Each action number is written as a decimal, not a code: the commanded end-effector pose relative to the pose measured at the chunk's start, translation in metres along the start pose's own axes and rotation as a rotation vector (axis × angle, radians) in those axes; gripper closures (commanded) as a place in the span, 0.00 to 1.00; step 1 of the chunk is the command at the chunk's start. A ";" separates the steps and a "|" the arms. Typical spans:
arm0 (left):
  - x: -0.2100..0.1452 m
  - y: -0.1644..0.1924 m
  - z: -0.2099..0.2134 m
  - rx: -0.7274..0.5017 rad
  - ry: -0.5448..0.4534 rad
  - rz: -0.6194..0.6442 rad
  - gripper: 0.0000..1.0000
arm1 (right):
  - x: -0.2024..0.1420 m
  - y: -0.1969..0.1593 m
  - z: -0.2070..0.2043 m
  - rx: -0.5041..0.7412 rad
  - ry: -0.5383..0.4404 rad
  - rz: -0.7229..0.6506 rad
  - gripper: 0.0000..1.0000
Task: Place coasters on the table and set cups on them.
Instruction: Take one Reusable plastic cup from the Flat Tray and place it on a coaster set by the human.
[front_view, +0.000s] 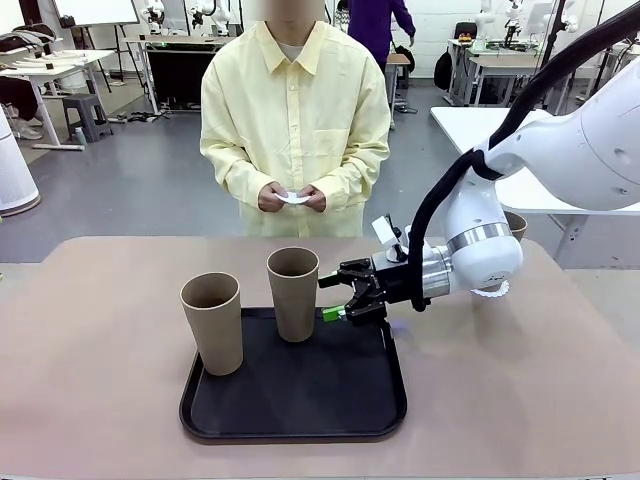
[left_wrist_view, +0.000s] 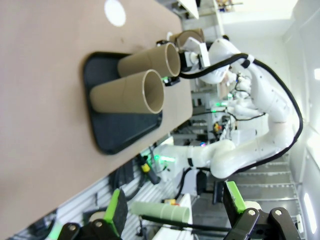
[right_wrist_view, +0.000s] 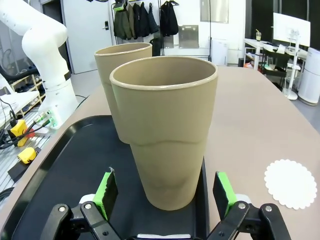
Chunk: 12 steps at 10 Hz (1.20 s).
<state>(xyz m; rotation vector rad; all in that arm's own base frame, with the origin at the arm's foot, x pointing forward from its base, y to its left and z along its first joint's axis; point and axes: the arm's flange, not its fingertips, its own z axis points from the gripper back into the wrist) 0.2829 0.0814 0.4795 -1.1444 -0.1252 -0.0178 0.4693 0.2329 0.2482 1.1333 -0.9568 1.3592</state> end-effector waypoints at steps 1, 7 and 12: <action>-0.001 0.000 0.001 -0.010 -0.002 -0.009 0.00 | -0.006 -0.006 -0.008 -0.001 0.001 0.029 0.00; -0.001 0.000 0.001 -0.010 -0.002 -0.009 0.00 | -0.006 -0.005 -0.013 0.021 -0.001 0.024 0.00; -0.001 0.000 0.001 -0.010 -0.002 -0.009 0.00 | -0.004 -0.011 -0.010 -0.012 -0.011 0.045 0.00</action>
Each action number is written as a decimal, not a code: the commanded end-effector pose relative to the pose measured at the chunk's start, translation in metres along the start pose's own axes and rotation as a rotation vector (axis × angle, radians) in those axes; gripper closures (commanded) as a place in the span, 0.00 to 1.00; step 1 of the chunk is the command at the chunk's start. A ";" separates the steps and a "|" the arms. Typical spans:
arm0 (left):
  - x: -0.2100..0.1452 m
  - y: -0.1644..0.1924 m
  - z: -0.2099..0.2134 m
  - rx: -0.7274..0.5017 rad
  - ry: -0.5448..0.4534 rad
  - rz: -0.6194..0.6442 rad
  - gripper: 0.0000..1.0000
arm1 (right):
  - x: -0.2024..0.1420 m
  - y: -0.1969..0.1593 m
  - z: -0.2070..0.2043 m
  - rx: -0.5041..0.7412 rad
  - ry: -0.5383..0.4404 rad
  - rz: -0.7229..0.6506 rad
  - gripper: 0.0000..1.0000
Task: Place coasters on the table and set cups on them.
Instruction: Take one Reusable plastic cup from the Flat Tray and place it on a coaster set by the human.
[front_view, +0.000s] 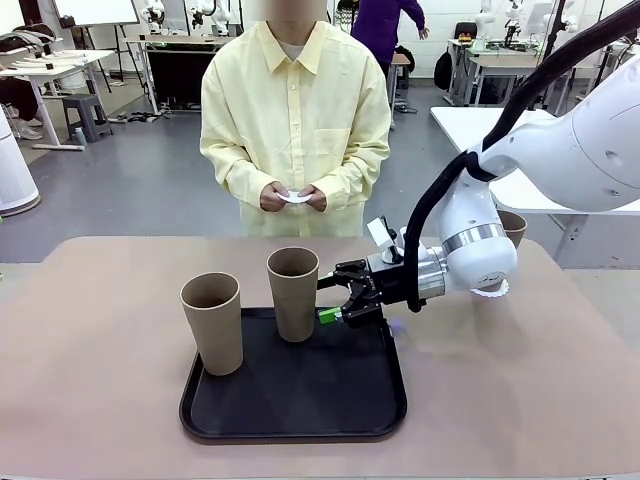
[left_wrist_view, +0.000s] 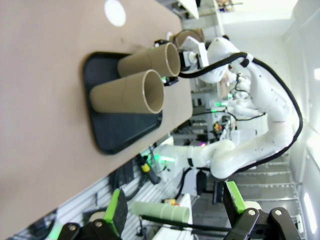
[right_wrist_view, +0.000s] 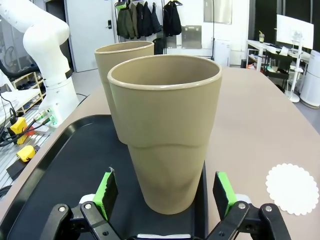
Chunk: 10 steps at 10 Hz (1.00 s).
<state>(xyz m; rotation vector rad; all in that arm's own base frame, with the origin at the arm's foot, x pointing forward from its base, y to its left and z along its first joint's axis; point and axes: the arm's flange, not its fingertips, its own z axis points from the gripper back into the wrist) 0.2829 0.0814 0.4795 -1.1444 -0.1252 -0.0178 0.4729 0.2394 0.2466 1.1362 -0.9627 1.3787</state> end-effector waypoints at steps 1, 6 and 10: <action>-0.001 0.000 0.001 -0.010 -0.002 -0.009 0.00 | -0.005 -0.008 -0.004 -0.024 -0.012 0.024 0.00; -0.001 0.000 0.001 -0.010 -0.002 -0.009 0.00 | -0.004 -0.011 -0.026 0.011 -0.009 0.026 0.00; -0.001 0.000 0.001 -0.010 -0.002 -0.009 0.00 | -0.005 -0.013 -0.041 0.029 -0.004 0.021 0.00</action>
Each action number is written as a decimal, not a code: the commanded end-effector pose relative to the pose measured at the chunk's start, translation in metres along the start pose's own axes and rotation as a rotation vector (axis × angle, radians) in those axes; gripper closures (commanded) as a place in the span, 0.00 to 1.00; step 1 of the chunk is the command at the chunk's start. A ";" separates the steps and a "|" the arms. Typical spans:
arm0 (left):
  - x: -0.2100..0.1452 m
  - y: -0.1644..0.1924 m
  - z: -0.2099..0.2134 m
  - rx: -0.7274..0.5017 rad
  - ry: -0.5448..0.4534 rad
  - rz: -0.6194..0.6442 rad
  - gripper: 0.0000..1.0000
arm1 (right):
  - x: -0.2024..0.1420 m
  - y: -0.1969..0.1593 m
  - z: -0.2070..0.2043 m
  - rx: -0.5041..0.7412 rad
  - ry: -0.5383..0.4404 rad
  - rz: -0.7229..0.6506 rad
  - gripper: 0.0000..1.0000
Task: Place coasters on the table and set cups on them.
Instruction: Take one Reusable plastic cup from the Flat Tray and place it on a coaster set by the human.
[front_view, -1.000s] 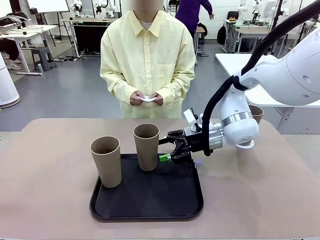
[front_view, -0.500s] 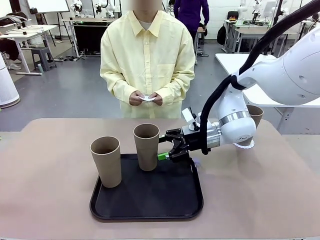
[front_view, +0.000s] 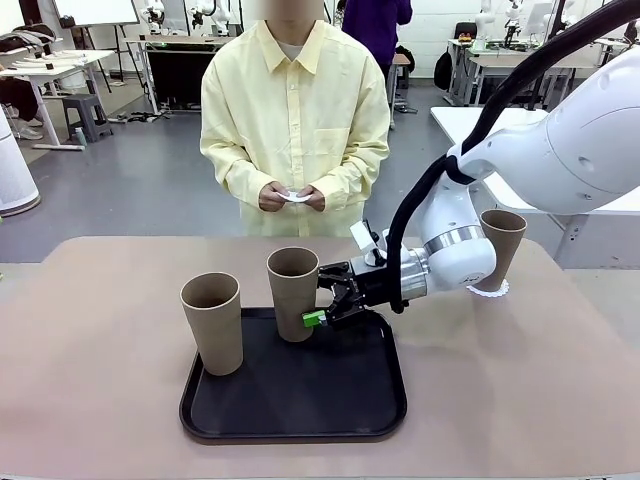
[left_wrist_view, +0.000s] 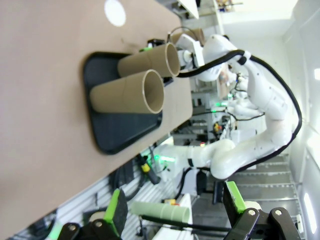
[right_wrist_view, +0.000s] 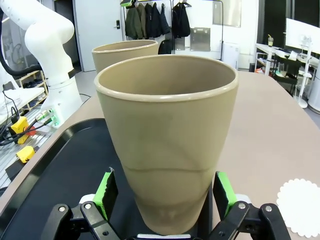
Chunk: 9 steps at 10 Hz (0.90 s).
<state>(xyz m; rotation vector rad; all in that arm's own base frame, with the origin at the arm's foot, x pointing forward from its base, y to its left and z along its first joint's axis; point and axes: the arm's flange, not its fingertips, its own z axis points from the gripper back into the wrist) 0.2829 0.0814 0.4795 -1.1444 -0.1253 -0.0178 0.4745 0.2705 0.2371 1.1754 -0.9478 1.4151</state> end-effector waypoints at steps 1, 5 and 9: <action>-0.001 0.000 0.001 -0.010 -0.002 -0.009 0.00 | -0.003 -0.008 -0.013 -0.014 0.004 0.009 0.00; -0.001 0.000 0.001 -0.010 -0.002 -0.009 0.00 | -0.007 -0.011 -0.026 0.006 0.003 0.007 0.00; -0.001 0.000 0.001 -0.010 -0.002 -0.009 0.00 | -0.008 -0.011 -0.025 0.005 -0.004 0.008 1.00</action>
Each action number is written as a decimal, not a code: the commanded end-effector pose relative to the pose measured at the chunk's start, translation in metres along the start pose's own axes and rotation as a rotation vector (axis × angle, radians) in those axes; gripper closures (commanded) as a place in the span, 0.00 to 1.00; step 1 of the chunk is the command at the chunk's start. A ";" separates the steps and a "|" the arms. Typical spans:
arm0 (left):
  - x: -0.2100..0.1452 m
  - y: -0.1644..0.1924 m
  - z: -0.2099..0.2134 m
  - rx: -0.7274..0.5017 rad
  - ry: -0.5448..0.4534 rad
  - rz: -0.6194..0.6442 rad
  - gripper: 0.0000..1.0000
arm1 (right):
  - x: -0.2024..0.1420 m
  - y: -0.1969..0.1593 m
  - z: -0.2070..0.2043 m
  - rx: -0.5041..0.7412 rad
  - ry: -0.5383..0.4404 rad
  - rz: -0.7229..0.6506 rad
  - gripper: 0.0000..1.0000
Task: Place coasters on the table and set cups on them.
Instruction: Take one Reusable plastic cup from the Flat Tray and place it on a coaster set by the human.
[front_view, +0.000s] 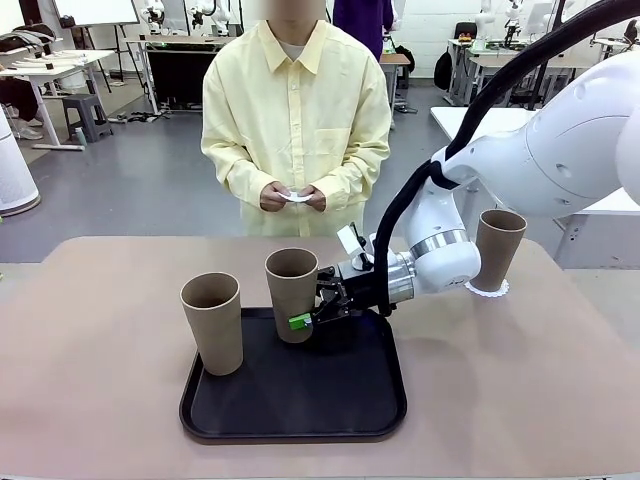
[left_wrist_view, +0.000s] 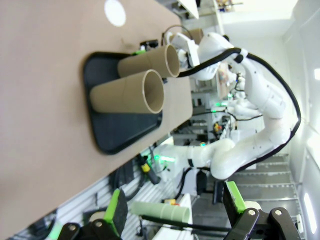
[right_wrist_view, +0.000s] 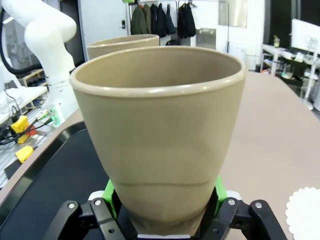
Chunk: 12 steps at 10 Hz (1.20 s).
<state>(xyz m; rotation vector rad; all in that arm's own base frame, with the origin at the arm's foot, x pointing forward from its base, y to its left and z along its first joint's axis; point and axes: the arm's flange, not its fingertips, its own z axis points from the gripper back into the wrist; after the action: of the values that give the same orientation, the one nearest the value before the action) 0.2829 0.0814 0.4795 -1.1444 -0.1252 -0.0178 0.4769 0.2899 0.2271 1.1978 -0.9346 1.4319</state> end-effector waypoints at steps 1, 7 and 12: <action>-0.001 0.000 0.001 -0.010 -0.002 -0.009 0.00 | -0.003 -0.004 -0.004 -0.026 0.002 0.005 0.64; -0.001 0.000 0.001 -0.010 -0.002 -0.009 0.00 | 0.106 0.030 0.001 -0.194 0.023 -0.027 1.00; -0.001 0.000 0.001 -0.010 -0.002 -0.009 0.00 | 0.186 0.036 -0.015 -0.254 0.099 -0.016 1.00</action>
<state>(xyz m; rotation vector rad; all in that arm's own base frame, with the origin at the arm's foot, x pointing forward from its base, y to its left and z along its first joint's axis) 0.2830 0.0814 0.4794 -1.1444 -0.1252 -0.0178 0.4363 0.3325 0.4116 0.9667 -1.0283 1.3069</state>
